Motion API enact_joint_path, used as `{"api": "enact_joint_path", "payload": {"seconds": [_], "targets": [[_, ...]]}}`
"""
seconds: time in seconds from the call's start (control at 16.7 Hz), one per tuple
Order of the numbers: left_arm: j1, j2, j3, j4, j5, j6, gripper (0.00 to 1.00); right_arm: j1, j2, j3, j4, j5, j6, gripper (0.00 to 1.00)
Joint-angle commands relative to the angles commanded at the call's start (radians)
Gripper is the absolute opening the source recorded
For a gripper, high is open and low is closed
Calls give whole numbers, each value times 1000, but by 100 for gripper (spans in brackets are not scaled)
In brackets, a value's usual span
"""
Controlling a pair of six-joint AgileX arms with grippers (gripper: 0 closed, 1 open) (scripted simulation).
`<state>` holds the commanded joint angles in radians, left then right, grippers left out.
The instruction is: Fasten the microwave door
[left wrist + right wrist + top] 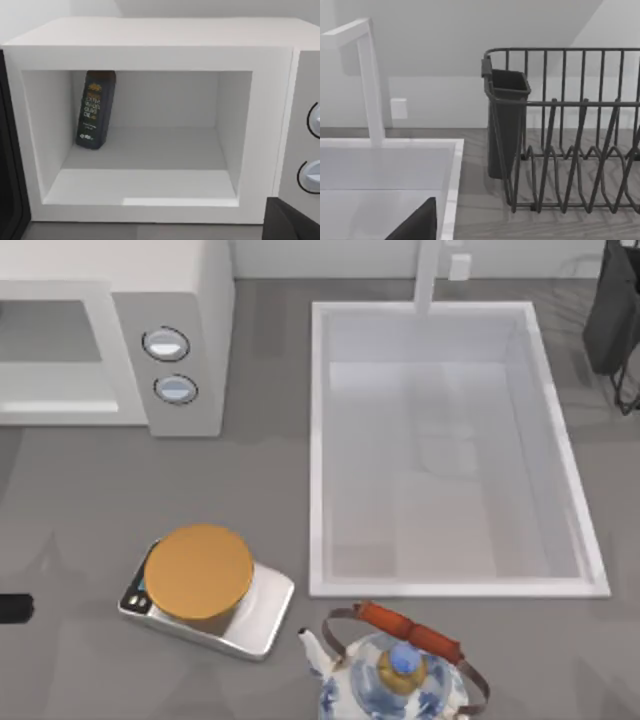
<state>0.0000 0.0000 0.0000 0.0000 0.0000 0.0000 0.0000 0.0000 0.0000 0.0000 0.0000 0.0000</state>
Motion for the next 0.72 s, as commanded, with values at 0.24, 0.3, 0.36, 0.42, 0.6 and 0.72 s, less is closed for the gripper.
{"api": "enact_joint_path", "payload": {"seconds": [0.24, 0.3, 0.36, 0.42, 0.6, 0.72], "targets": [[0, 0, 0, 0, 0, 0, 0, 0, 0, 0, 0, 0, 0, 100], [0, 0, 0, 0, 0, 0, 0, 0, 0, 0, 0, 0, 0, 100], [0, 0, 0, 0, 0, 0, 0, 0, 0, 0, 0, 0, 0, 100], [3, -3, 0, -3, 3, 0, 0, 0, 0, 0, 0, 0, 0, 100], [76, -65, 5, -68, 76, -1, 0, 0, 0, 0, 0, 0, 0, 100], [166, -124, 9, -133, 166, -2, 0, 0, 0, 0, 0, 0, 0, 100]]}}
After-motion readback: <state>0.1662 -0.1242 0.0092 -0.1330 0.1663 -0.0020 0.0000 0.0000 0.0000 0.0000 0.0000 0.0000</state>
